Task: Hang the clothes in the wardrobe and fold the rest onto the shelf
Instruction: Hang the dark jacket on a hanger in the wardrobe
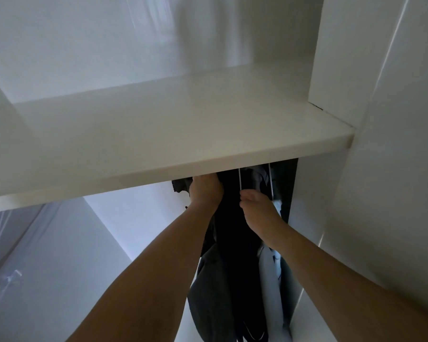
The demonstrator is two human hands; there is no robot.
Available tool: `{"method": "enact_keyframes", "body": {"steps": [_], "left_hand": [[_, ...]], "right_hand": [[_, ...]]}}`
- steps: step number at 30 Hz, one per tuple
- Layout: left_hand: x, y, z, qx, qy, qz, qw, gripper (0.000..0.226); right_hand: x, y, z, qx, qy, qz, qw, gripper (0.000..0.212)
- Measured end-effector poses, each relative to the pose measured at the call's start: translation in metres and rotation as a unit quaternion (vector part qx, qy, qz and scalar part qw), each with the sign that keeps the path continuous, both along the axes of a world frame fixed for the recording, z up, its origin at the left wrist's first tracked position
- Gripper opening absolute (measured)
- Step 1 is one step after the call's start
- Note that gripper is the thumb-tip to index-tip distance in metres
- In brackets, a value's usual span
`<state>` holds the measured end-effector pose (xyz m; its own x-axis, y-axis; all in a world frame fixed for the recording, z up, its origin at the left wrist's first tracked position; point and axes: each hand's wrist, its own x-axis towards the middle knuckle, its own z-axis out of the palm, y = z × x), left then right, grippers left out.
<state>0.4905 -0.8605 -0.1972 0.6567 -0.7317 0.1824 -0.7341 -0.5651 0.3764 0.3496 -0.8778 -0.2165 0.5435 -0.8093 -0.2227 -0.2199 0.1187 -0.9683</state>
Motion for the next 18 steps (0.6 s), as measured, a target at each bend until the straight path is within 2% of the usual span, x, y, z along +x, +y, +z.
{"method": "enact_keyframes", "body": {"steps": [7, 10, 14, 18], "left_hand": [[0.003, 0.026, 0.0, -0.015, 0.032, -0.073, 0.997, 0.057], [0.004, 0.038, -0.001, -0.027, 0.045, -0.094, 0.994, 0.056], [0.005, 0.06, -0.009, -0.051, 0.032, -0.123, 0.991, 0.047], [0.004, 0.084, -0.02, -0.047, 0.007, -0.171, 0.984, 0.051]], "right_hand": [[-0.011, 0.017, 0.016, -0.083, 0.084, -0.007, 0.993, 0.043], [-0.016, 0.008, -0.009, -0.103, 0.112, -0.024, 0.988, 0.052], [-0.038, 0.057, 0.025, -0.099, 0.123, -0.032, 0.987, 0.039], [-0.052, 0.087, 0.024, -0.11, 0.139, -0.082, 0.981, 0.044]]}}
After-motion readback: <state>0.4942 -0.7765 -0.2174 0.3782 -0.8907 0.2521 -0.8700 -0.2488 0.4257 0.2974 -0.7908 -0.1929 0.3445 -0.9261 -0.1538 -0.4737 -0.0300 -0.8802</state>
